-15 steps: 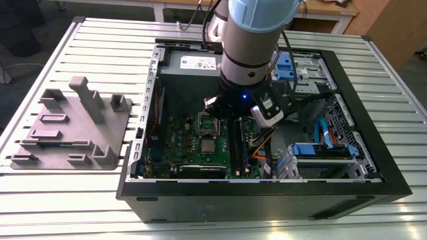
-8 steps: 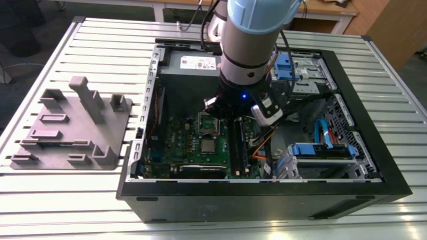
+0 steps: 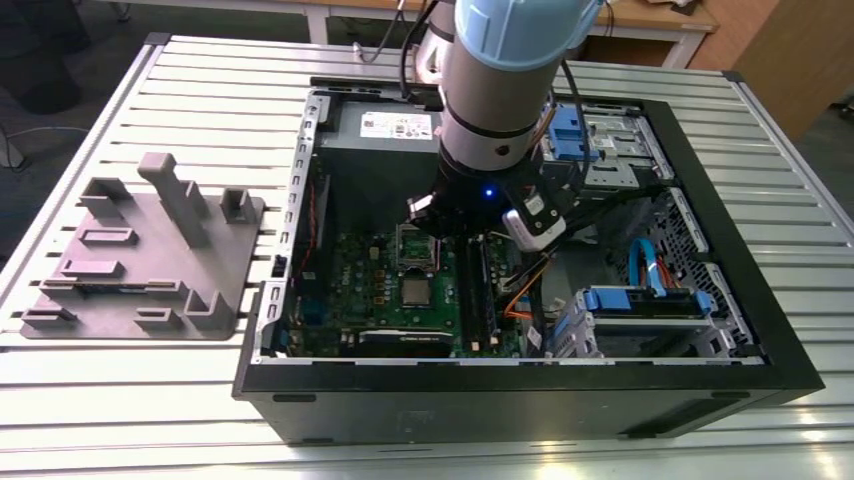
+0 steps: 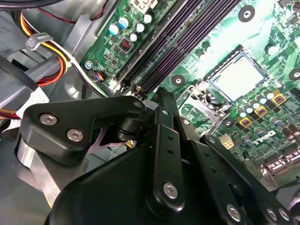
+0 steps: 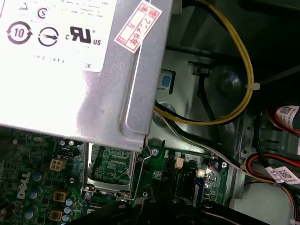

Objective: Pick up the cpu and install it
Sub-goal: 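Close the cpu cover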

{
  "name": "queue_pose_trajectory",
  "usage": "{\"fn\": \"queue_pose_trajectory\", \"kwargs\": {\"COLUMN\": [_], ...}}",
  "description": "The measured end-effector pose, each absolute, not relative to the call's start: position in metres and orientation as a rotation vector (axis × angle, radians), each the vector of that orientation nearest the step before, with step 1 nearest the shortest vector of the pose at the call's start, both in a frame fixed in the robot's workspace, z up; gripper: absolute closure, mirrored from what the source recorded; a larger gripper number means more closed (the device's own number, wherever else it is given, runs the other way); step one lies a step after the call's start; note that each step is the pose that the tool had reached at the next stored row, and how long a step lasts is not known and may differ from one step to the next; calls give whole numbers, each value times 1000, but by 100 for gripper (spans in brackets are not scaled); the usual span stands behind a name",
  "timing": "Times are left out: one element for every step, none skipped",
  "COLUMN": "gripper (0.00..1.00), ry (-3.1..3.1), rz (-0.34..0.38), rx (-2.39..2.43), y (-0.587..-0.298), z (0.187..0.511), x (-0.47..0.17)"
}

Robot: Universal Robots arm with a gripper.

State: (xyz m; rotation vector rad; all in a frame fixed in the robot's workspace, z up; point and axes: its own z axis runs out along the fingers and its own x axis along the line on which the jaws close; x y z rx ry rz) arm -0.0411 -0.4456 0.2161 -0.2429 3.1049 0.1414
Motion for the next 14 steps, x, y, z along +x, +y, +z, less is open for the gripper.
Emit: {"fn": "queue_pose_trajectory", "kwargs": {"gripper": [89, 89, 89, 89, 89, 89, 89, 89, 89, 89, 89, 89, 89, 89], "ry": [3105, 3105, 3105, 3105, 3105, 3105, 3105, 3105, 3105, 3105, 3105, 3105, 3105, 3105], "rz": [141, 142, 142, 142, 142, 142, 141, 142, 142, 142, 142, 142, 141, 141], "rx": [-243, -243, -243, -243, -243, -243, -243, -243, -243, -243, -243, -243, -243, -243], "y": [-446, -446, -446, -446, -446, -446, -446, -446, -446, -446, -446, -446, -446, -446], "z": [216, 216, 216, 216, 215, 215, 215, 215, 214, 214, 214, 214, 214, 214], "x": [-41, -41, -41, -41, -41, -41, -41, -41, -41, -41, -41, -41, -41, -41]}}
